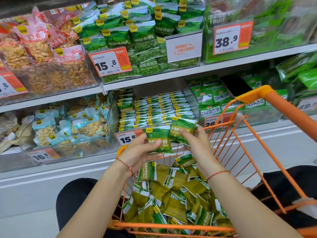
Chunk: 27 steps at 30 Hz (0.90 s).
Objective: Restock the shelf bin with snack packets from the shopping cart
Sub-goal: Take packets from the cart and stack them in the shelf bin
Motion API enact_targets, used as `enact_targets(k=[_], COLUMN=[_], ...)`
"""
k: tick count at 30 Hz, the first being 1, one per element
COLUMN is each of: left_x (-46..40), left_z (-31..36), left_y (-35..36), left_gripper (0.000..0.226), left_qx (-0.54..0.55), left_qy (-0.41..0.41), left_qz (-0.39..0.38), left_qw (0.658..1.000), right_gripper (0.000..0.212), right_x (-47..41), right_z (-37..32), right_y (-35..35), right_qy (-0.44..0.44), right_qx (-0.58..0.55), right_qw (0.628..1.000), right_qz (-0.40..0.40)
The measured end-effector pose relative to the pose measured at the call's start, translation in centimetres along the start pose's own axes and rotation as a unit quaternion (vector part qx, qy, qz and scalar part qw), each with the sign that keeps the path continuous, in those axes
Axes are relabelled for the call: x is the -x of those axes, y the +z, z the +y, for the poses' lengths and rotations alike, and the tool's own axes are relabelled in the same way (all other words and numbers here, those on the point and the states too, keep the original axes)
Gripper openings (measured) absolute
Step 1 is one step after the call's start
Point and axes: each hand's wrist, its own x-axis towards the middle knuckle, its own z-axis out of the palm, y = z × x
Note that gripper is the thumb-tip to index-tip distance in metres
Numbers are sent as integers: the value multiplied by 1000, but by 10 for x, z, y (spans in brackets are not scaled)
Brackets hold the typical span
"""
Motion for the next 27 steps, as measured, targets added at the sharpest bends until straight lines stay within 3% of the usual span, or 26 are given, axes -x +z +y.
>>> enact_targets(k=[2,3,4,6,9,12,15,17,21,23,27], left_x=[-6,-7,-8,-14,-21,-22,-20,-19,-14,-9,-25], left_z=[4,5,4,-1,-6,-11,-12,-13,-15,-8,0], left_y=[0,3,9,14,18,20,20,17,13,14,-3], left_gripper=[71,76,76,71,69,94,111,111,122,118,84], left_qx=[-78,-100,-113,-120,-135,-88,-49,-30,-55,-68,-82], left_qy=[45,62,84,112,130,100,71,52,47,50,65], left_qz=[42,61,85,131,151,117,70,39,41,50,83], left_qw=[995,991,986,978,971,984,994,997,997,995,991], right_gripper=[58,46,40,48,49,26,29,25,23,30,25], right_x=[1,2,4,6,4,3,7,11,16,17,0], right_z=[2,2,1,0,-1,0,0,-4,-8,-8,-23], right_y=[4,6,8,12,14,13,13,13,16,21,38], right_qy=[-12,-13,-7,16,58,52,28,18,6,-16,-63], right_qx=[9,-6,-25,-65,-113,-86,-62,-69,-50,-11,119], right_qw=[999,999,997,994,987,986,987,987,986,984,968], right_qz=[-31,-50,-68,-91,-101,-130,-143,-143,-157,-174,-213])
